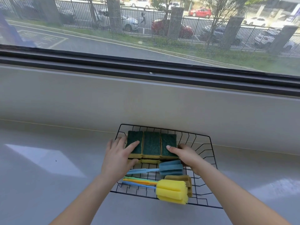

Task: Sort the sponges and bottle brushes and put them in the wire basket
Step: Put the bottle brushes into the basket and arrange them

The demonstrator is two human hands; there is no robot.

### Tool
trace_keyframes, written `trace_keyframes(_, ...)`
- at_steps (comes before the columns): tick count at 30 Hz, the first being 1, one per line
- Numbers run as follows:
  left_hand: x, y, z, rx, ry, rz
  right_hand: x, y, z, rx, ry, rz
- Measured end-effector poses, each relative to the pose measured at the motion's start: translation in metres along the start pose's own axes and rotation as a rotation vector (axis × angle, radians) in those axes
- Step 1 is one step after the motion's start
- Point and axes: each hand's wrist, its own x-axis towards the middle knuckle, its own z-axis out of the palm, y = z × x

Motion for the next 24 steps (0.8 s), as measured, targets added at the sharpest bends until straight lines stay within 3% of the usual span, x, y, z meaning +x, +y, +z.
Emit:
trace_keyframes(12,0.013,-0.006,0.004,0.128,0.072,0.135,0.004,0.0,-0.003,-0.033,-0.033,-0.042)
trace_keyframes(24,0.013,-0.009,0.005,-0.024,-0.001,-0.001,0.0,-0.006,0.0,-0.146,-0.053,-0.044)
